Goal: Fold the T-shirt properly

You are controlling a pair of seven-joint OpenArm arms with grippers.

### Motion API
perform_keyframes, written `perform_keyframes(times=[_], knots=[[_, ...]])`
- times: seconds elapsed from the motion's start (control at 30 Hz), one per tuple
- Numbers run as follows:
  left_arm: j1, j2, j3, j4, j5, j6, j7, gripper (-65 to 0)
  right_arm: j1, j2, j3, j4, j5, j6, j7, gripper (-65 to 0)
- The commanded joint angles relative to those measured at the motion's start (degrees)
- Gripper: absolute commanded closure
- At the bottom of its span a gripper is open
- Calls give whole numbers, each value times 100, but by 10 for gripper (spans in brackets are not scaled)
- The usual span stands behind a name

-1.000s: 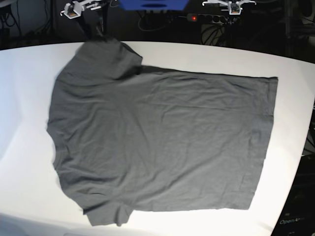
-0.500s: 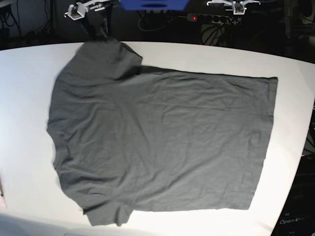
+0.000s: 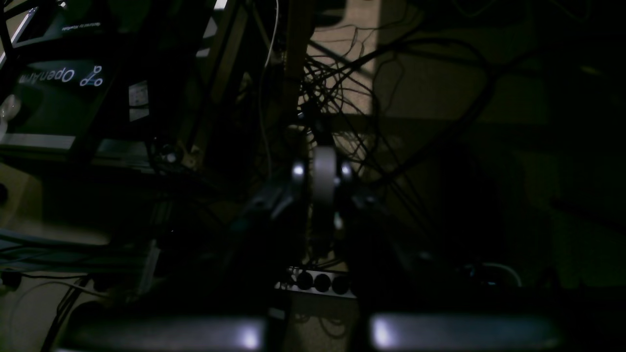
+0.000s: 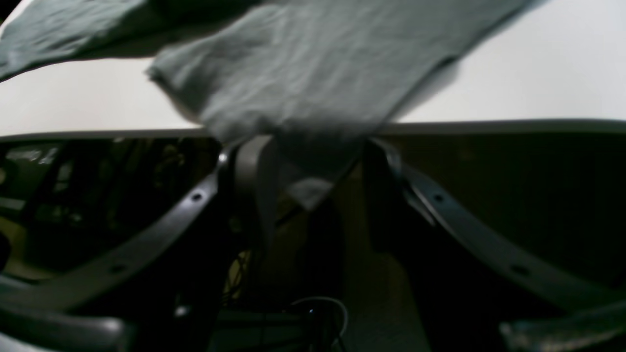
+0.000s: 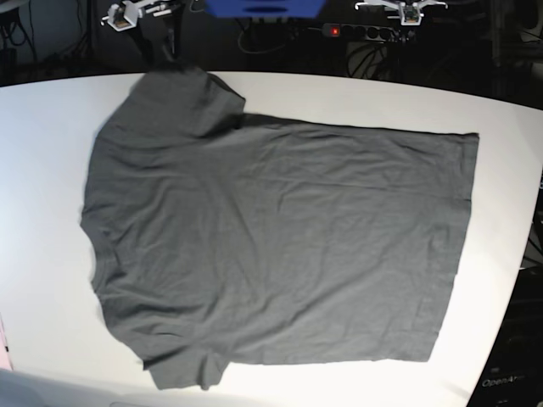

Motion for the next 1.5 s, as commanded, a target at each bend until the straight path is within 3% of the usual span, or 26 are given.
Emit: perform_keyframes(times=[0.0, 0.17, 0.33, 0.5, 0.67, 1.47], knots=[[57, -34, -14, -3, -32, 41, -152, -7, -88, 1, 39, 49, 49, 31, 158, -287], [57, -34, -14, -3, -32, 41, -152, -7, -70, 1, 92, 40, 102, 31, 141, -289], [57, -34, -14, -3, -32, 41, -152, -7, 79, 89, 31, -320, 708, 66, 149, -290], [57, -34, -14, -3, -32, 41, -152, -7, 132, 106, 22, -513, 708, 83, 158, -290], [57, -34, -14, -3, -32, 41, -152, -7, 132, 71, 31, -505, 717, 470, 158, -290], [83, -34, -14, -3, -32, 41, -152, -7, 299, 124, -365, -496, 682, 497, 149, -290]])
